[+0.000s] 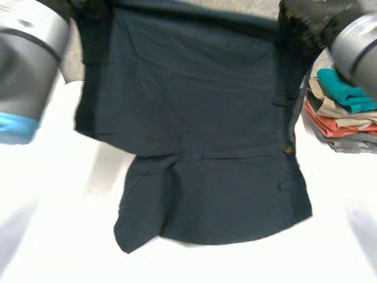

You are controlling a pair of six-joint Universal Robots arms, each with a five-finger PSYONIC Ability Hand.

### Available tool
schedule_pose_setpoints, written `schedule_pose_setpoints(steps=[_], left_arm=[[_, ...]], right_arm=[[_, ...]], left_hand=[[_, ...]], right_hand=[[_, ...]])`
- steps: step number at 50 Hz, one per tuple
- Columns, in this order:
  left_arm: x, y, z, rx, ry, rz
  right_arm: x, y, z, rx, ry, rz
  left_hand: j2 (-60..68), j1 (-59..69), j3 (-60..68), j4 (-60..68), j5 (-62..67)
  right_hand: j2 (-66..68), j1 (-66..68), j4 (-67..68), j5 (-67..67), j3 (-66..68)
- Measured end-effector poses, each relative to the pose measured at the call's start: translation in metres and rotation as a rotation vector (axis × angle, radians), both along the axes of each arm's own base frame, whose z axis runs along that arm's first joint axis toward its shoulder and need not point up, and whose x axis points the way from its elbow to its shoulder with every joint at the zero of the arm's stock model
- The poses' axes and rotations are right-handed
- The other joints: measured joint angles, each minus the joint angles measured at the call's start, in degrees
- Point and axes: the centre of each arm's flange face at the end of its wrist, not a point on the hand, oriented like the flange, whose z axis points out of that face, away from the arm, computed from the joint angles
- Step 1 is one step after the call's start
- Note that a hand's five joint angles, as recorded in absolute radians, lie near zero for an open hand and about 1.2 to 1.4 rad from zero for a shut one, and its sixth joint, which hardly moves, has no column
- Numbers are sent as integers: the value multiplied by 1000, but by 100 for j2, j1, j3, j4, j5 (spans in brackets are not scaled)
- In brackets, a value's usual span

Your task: Fold the laundry.

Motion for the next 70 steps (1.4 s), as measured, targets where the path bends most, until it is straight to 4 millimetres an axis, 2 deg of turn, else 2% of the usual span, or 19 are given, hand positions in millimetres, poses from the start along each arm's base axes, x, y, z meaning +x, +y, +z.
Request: schedule_pose_setpoints(steps=[4,12,14,17,18,21,24,29,32,34,40,42,46,49,52,56,64,69,70], left_arm=[[-23,-53,-45,-16,-76,33],[-36,-126,-114,-44,-96,66],[-37,-136,-124,-57,-87,63],[-40,-148,-132,-93,-52,46],[-41,-150,-133,-104,-40,40],[-43,-150,-129,-131,-2,21],[-45,-144,-123,-141,22,8],[-42,-120,-109,-105,35,13],[-37,-96,-105,-40,25,34],[-32,-70,-107,42,1,48],[-20,10,-133,313,-115,18],[-12,48,-150,448,-165,-12],[0,94,-178,646,-195,-57],[7,114,-195,750,-190,-71],[12,124,-210,827,-180,-70],[15,123,-230,891,-174,-54],[16,95,-256,895,-150,-5],[13,80,-264,870,-134,7],[11,74,-266,856,-128,8]], right_arm=[[19,-45,-46,-10,-18,-48],[53,-96,-116,-168,-20,-85],[58,-104,-126,-206,-16,-89],[67,-119,-148,-284,0,-96],[68,-121,-152,-293,6,-96],[70,-121,-159,-281,29,-92],[67,-115,-153,-243,52,-85],[55,-92,-133,-156,104,-46],[45,-70,-122,-84,149,7],[31,-54,-119,-14,190,44],[-13,-28,-134,198,303,70],[-29,-19,-147,290,343,71],[-45,-7,-170,399,391,78],[-50,-2,-183,436,407,88],[-52,-1,-193,432,403,105],[-51,-5,-208,389,383,133],[-44,-16,-237,335,359,168],[-42,-20,-248,345,359,174],[-41,-22,-251,345,359,175]], left_hand=[[0,0,0,0,0],[-271,-203,-206,-206,-138],[-1502,-1564,-1485,-1506,-1193],[-4477,-4604,-4370,-4457,-4166],[-4732,-4802,-4687,-4783,-4500],[-5654,-5446,-5634,-5705,-5311],[-5695,-5448,-5647,-5721,-5311],[-5696,-5448,-5647,-5724,-5311],[-5243,-4948,-5229,-5287,-4961],[-4733,-4378,-4722,-4728,-4441],[-3233,-2823,-3224,-3236,-2972],[-2703,-2346,-2707,-2728,-2486],[-2534,-2235,-2523,-2550,-2312],[-2537,-2255,-2526,-2553,-2312],[-2913,-2697,-2889,-2949,-2668],[-3096,-2811,-3065,-3123,-2854],[-3563,-3310,-3563,-3620,-3376],[-3615,-3348,-3589,-3668,-3427],[-3615,-3347,-3589,-3667,-3426]], right_hand=[[0,0,0,0,23],[-396,-250,-472,-360,-408],[-1453,-1182,-1508,-1272,-1447],[-4322,-3990,-4301,-4167,-4238],[-5269,-4913,-5324,-5233,-5250],[-5550,-5104,-5689,-5453,-5613],[-5550,-5104,-5699,-5453,-5613],[-5550,-5104,-5699,-5453,-5613],[-5550,-5104,-5699,-5453,-5613],[-5550,-5104,-5699,-5453,-5613],[-5391,-4993,-5523,-5333,-5431],[-4952,-4604,-5071,-4924,-4982],[-4331,-3897,-4391,-4213,-4307],[-4331,-3867,-4322,-4148,-4260],[-4331,-3863,-4269,-4097,-4211],[-4331,-3863,-4263,-4071,-4211],[-4188,-3669,-4126,-3952,-4064],[-2388,-2076,-2535,-2400,-2447],[-995,-936,-1174,-1093,-1094]])
